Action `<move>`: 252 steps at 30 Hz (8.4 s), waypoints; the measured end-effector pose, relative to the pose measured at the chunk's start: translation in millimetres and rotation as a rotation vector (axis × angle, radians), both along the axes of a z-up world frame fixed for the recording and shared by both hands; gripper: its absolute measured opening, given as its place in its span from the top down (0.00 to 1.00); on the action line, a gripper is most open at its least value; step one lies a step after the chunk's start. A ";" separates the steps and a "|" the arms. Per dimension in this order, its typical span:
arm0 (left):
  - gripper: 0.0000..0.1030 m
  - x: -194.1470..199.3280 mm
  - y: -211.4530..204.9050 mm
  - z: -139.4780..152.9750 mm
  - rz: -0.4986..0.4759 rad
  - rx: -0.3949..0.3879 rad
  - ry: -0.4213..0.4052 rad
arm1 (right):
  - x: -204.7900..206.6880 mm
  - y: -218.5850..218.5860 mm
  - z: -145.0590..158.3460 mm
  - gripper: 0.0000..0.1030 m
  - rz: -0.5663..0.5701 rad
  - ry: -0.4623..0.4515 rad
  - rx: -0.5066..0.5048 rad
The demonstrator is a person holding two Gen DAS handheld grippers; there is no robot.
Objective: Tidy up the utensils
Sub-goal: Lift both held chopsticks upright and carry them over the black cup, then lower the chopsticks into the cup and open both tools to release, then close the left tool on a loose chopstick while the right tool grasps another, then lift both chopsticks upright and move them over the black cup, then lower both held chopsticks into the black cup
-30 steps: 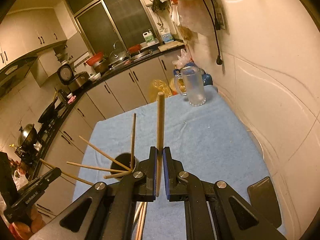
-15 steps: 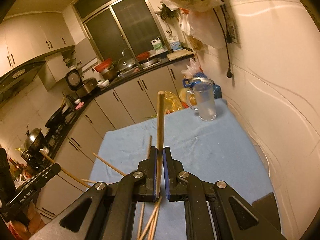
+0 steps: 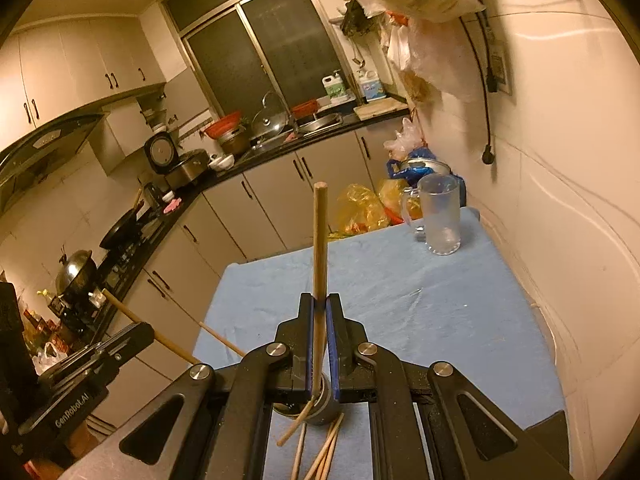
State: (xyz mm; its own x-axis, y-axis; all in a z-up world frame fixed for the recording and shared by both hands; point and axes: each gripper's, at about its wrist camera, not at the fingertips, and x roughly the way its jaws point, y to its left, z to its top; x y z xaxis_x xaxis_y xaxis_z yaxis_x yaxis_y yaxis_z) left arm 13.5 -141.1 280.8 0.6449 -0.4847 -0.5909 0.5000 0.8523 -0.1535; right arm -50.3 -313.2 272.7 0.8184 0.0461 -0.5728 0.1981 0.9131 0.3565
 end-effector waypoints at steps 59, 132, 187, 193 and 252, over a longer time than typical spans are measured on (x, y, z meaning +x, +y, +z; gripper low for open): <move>0.94 -27.8 97.9 -43.3 0.040 -0.044 0.076 | -63.9 -17.0 -107.8 0.91 -0.110 0.257 0.208; 0.86 -6.0 -25.7 -256.3 -0.131 0.278 0.554 | -32.7 -5.5 -252.1 0.87 -0.011 0.655 0.221; 0.94 -92.6 20.8 -90.0 -0.089 0.080 0.169 | -95.9 28.4 -98.9 0.93 0.042 0.168 0.013; 0.94 -94.3 21.1 -86.4 -0.085 0.075 0.160 | -99.4 28.1 -95.0 0.93 0.040 0.155 0.010; 0.94 -12.2 8.5 14.8 -0.033 -0.013 -0.015 | -24.5 12.0 54.2 0.93 0.040 -0.131 -0.026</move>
